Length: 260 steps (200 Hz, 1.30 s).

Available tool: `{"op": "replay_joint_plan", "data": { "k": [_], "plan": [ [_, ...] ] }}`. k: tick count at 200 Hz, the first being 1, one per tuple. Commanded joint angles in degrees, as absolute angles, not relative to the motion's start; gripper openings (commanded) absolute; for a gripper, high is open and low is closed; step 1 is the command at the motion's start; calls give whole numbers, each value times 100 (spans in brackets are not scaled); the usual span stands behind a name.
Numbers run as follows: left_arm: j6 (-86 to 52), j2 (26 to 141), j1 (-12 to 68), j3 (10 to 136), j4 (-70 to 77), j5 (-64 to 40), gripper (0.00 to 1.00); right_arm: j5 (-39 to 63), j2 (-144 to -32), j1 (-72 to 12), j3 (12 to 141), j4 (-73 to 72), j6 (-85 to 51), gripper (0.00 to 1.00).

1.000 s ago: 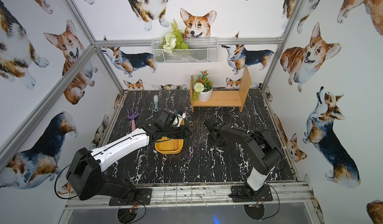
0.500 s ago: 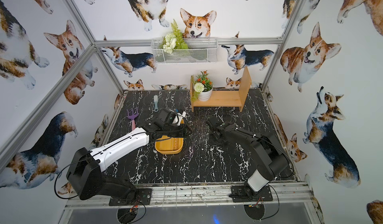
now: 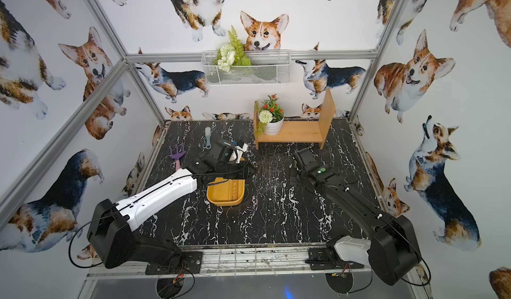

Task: Put the scattered rulers into the storage box
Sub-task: Pick up the ruler from the center of the board.

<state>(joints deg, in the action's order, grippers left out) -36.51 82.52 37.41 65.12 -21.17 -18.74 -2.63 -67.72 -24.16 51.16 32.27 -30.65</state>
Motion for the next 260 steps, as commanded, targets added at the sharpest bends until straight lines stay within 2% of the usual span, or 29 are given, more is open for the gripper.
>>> {"op": "replay_joint_plan", "data": {
  "k": [1, 64, 119, 194, 260],
  "plan": [
    [-3669, 8153, 3683, 6539, -1894, -1948, 39, 571, -6454, -2229, 4979, 2597, -3003, 0],
    [-4030, 7910, 3357, 6237, -870, -2870, 43, 2696, -6267, -2004, 4789, 1526, -3648, 0],
    [-4644, 7851, 3105, 5855, 273, -3767, 44, 4231, -6282, -2004, 4278, -256, -4791, 0],
    [-5879, 7943, 2878, 5241, 2194, -4567, 47, 4663, -6541, -2479, 4049, -1672, -5702, 0],
    [-5950, 7875, 2832, 5135, 2274, -4623, 46, 4708, -6809, -2809, 4122, -2244, -6022, 0]
  ]
}}
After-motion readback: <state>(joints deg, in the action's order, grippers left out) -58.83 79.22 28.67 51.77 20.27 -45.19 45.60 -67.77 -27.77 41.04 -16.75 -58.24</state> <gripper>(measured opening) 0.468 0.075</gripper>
